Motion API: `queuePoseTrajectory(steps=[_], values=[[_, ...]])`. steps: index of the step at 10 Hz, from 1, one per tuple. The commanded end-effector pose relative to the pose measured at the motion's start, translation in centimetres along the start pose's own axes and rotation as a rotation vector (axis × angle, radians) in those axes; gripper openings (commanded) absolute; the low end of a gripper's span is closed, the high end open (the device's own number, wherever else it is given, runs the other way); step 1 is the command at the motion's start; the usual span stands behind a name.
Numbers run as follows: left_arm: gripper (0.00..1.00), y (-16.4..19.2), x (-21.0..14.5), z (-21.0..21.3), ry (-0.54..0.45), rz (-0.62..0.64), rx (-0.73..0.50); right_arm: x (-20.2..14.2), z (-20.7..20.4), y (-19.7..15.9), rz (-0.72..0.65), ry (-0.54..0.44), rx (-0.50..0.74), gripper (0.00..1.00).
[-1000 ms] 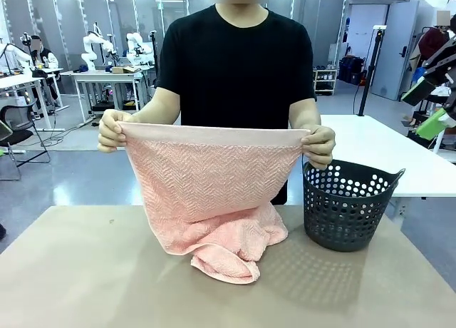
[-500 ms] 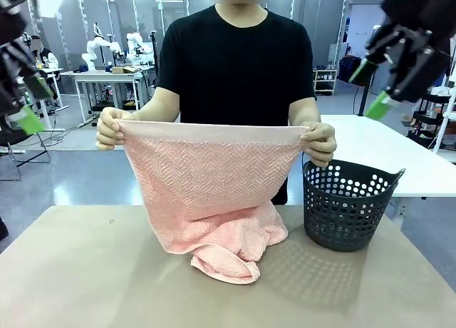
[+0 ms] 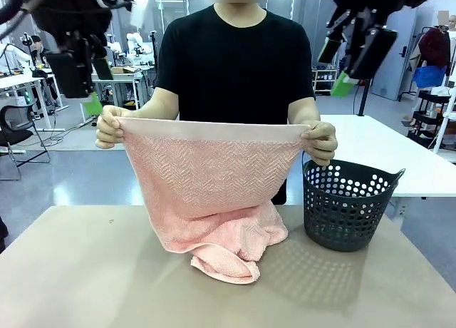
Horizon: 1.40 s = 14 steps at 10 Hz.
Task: Fold the towel.
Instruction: Grab the top end of the 100 cm Hotel Towel extended by the human.
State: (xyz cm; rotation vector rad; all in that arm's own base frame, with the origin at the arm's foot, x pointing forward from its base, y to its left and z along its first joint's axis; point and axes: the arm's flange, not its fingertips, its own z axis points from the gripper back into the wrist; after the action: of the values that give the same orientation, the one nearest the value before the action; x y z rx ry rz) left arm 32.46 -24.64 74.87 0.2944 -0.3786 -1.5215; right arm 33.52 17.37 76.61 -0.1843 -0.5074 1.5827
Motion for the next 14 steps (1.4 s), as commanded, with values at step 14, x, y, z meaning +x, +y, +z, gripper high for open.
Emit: queuePoseTrajectory(steps=[14], values=[[1.0,8.7,0.2,-12.6,-0.086,-0.05,-0.15,2.3,-16.1,-5.5,-0.068,0.047,0.168,1.0]])
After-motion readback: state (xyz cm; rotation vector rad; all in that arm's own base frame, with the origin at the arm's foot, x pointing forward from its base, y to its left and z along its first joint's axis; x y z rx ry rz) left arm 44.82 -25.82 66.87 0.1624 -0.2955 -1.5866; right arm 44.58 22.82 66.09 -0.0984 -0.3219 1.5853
